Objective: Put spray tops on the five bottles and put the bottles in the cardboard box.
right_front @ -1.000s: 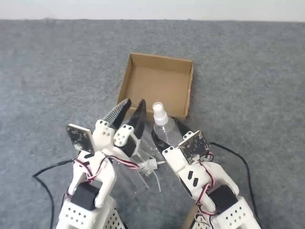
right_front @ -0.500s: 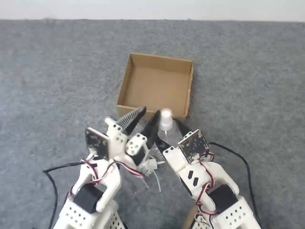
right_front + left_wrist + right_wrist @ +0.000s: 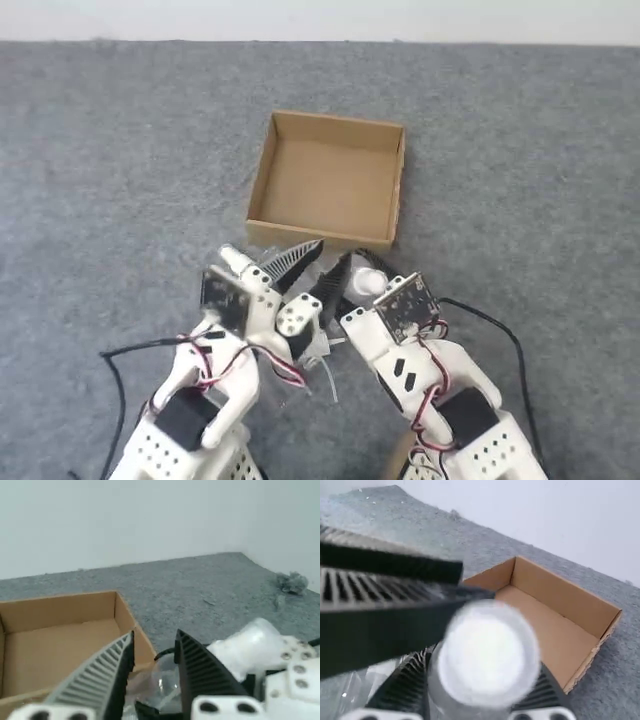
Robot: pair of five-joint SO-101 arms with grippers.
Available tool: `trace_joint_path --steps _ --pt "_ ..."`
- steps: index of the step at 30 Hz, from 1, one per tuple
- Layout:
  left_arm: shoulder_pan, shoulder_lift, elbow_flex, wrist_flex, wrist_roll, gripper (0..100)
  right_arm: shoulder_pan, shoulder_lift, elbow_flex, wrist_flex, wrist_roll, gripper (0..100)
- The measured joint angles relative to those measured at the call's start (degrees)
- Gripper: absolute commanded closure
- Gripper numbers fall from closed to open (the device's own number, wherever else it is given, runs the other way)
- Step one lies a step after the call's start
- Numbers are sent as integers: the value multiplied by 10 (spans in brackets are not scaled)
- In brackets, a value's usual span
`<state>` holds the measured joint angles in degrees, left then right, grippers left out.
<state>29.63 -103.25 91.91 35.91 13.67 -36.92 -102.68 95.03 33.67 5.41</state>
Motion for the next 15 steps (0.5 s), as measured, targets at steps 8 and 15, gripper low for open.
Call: trace_joint_path --steps 8,15 --pt "-112 0 -52 3 -1 874 -2 0 0 0 0 992" --pt "-242 0 -38 35 -4 874 15 0 0 0 0 992"
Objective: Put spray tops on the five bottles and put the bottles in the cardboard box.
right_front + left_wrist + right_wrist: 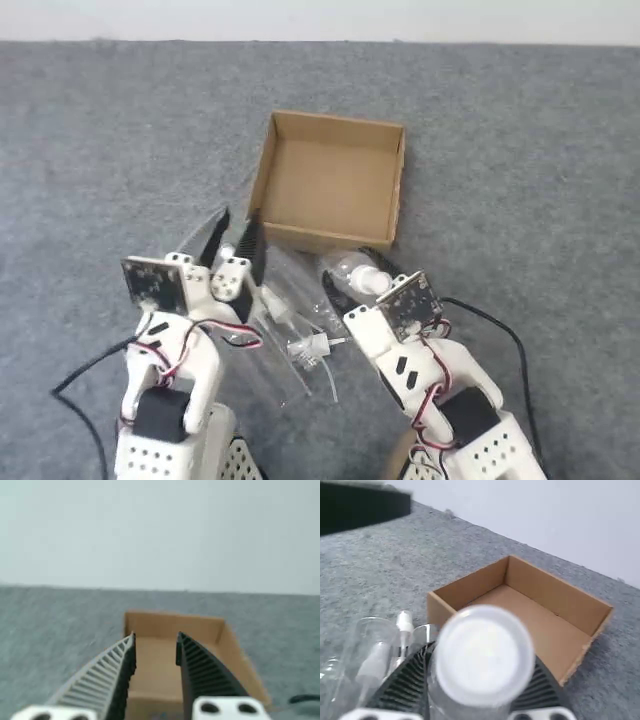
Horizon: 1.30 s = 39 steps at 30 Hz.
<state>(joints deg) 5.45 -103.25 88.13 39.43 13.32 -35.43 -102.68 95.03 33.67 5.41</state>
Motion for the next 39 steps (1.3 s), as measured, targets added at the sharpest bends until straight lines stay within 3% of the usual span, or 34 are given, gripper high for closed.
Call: trace_joint_path --steps 8,20,39 --pt "-96 0 53 38 0 874 23 0 0 -1 0 992" --pt "-161 0 91 38 0 874 24 -11 -1 16 0 992" --pt "-175 0 91 58 0 874 64 0 -134 72 17 993"
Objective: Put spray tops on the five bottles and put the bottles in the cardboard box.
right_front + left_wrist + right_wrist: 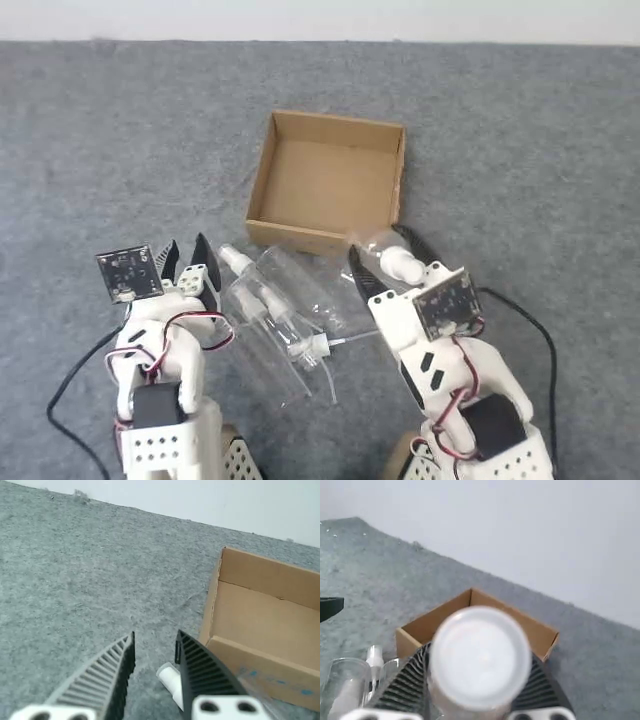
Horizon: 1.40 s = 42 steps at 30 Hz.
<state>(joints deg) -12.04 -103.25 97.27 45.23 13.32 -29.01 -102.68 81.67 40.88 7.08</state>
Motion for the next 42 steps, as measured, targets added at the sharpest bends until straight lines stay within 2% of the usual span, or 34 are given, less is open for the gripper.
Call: trace_joint_path --steps 10,20,42 --pt "0 0 0 0 0 874 0 2 -100 0 19 993" --pt "0 0 0 0 0 874 0 171 -231 0 19 993" --pt "0 0 0 0 0 874 0 529 -389 0 19 993"
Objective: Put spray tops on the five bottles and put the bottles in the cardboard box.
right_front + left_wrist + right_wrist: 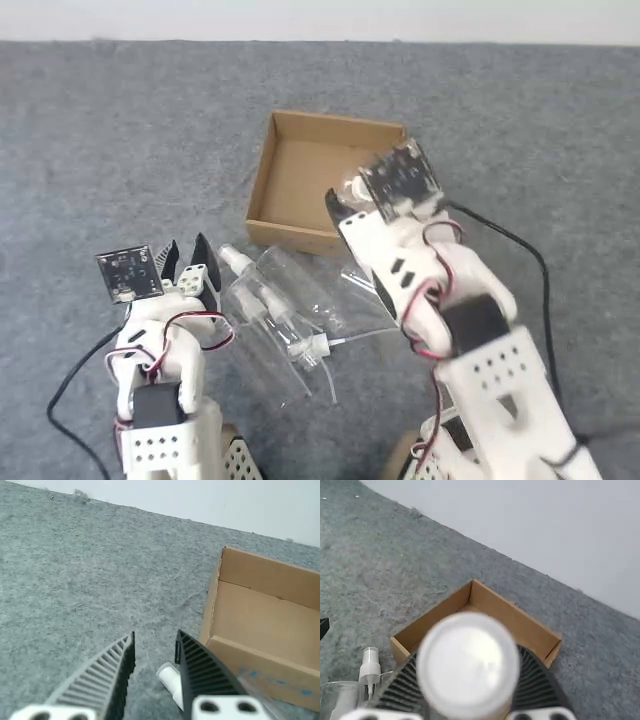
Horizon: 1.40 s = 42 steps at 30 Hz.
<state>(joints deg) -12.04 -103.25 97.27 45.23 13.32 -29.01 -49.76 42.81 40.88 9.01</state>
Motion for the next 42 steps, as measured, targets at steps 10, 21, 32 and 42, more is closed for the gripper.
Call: trace_joint_path --steps 10,21,32,42 --pt "0 0 0 0 0 874 0 156 -86 0 0 993" --pt "0 0 0 0 -1 872 0 277 -110 -86 0 993" --pt "0 0 0 12 -1 872 0 387 -204 -91 0 993" --pt "0 0 0 12 -1 872 0 498 -301 -91 0 993"
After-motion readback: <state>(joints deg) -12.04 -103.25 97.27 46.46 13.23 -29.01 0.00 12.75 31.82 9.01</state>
